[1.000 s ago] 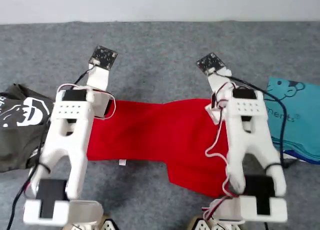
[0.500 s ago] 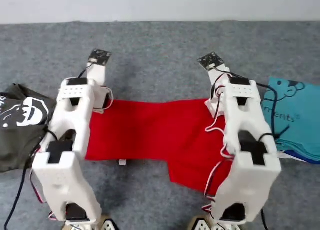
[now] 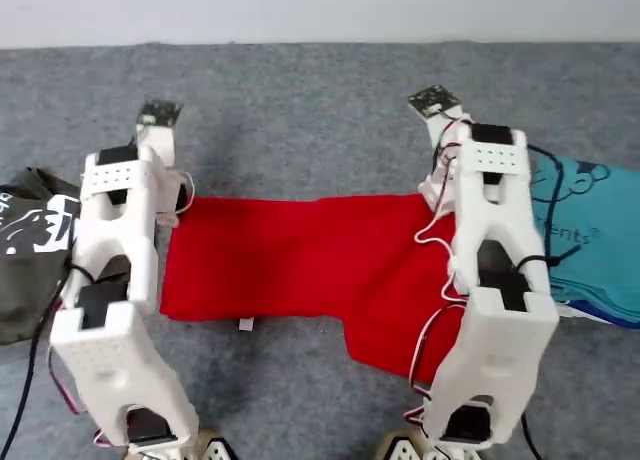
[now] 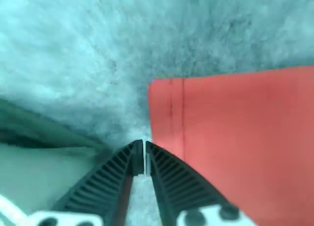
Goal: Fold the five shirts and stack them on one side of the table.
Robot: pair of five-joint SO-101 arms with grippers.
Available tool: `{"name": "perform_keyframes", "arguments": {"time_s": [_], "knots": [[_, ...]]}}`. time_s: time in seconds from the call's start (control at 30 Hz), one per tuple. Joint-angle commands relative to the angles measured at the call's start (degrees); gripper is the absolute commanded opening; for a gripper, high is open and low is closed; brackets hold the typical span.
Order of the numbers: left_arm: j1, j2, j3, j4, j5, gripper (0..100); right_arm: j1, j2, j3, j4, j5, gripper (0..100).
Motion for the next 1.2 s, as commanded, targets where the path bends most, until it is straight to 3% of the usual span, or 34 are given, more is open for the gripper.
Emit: {"name": "perform_keyframes", "arguments": {"time_s": [0.0,0.27,0.43,0.77,1.17], "knots": [[2.20,-8.00,-2.42,0.53,0.18,1,-2.24,-5.05,-2.37,1.10,-0.18,2.0],[9.05,0.88,-3.56,-4.66,0.09,2,-2.68,0.48,-1.32,0.48,-0.35,2.0],[7.82,11.34,-10.51,-3.78,0.09,2,-1.10,3.21,-1.41,-0.31,-0.26,2.0],[1.32,24.70,-36.62,16.88,0.00,1,2.86,2.77,-1.41,0.22,-0.09,2.0],[8.53,12.57,-51.30,30.77,0.35,1,-2.24,-10.86,-1.32,7.34,-0.35,2.0]]}}
